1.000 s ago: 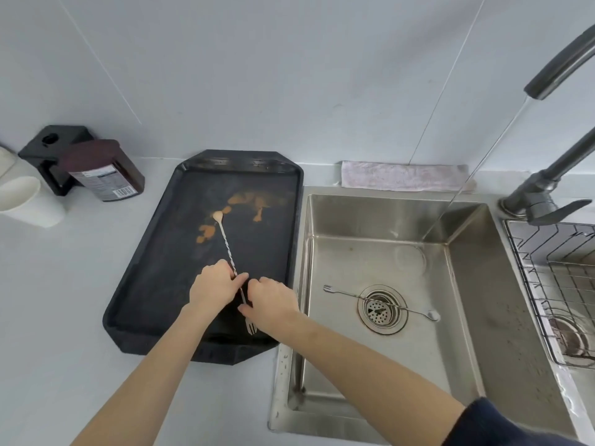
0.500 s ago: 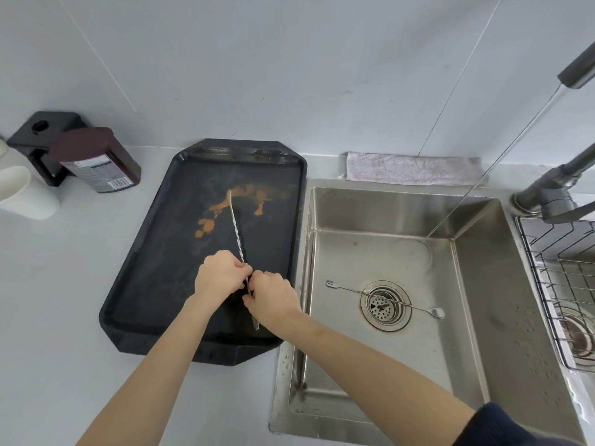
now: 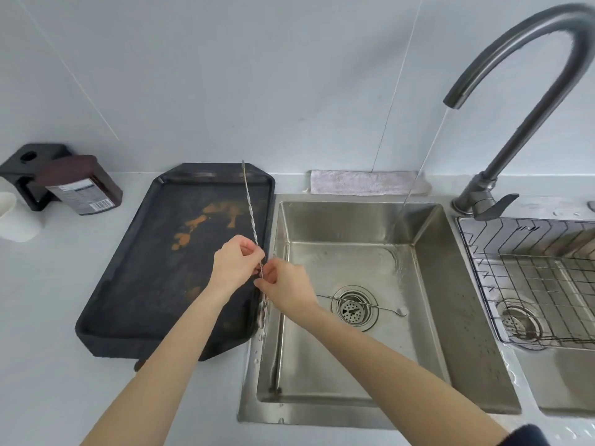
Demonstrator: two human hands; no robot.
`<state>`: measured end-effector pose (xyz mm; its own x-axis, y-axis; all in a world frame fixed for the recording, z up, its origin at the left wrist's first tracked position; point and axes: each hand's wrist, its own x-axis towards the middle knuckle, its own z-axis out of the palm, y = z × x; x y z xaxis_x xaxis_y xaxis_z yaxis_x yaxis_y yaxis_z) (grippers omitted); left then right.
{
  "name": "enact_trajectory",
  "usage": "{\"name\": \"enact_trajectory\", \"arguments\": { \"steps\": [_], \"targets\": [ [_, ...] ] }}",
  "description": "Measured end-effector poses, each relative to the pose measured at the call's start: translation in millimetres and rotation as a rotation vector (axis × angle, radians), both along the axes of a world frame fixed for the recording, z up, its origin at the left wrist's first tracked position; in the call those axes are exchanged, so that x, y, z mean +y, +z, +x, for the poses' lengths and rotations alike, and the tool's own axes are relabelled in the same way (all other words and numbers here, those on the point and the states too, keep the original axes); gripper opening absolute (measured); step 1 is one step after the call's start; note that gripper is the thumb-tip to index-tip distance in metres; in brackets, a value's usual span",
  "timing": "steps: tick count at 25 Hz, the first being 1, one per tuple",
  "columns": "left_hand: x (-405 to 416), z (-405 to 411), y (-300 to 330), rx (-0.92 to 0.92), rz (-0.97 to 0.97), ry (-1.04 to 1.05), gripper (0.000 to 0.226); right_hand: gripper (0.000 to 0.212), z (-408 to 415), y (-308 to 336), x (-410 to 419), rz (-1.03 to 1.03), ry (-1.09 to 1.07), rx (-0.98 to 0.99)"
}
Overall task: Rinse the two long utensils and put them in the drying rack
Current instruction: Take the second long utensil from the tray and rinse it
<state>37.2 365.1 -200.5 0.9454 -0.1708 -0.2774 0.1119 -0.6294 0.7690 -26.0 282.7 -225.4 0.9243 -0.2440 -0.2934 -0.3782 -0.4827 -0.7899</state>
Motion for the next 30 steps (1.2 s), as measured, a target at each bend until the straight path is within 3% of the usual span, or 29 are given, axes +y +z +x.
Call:
{"name": "enact_trajectory", "arguments": {
  "steps": [9, 17, 21, 25, 27, 30],
  "targets": [
    [-83.9, -42.8, -7.4, 0.034, -0.102, -0.206, 0.004, 0.020, -62.5, 3.6, -79.7, -0.099, -0.112, 0.049],
    [-150.1, -56.8, -14.7, 0.168, -0.286, -0.226, 0.004, 0.029, -78.4, 12.2, -172.6, -0.118, -0.165, 0.004],
    [-172.8, -65.3, -16.0, 0.217, -0.297, -0.257, 0.003, 0.028, -51.5, 28.6, -214.1, 0.203, -0.316, -0.052],
    [-186.3, -68.7, -20.0, 0.245, -0.354, -0.238, 0.021, 0.029, -25.1, 39.9, -237.8, 0.638, -0.446, -0.073],
    [-189.6, -68.1, -22.3, 0.246, -0.357, -0.230, 0.018, 0.029, -14.3, 42.6, -248.0, 0.728, -0.464, -0.091],
    [-194.8, -64.5, -26.1, 0.266, -0.358, -0.232, 0.007, 0.027, -0.6, 41.5, -256.8, 0.708, -0.468, -0.075]
  ]
}}
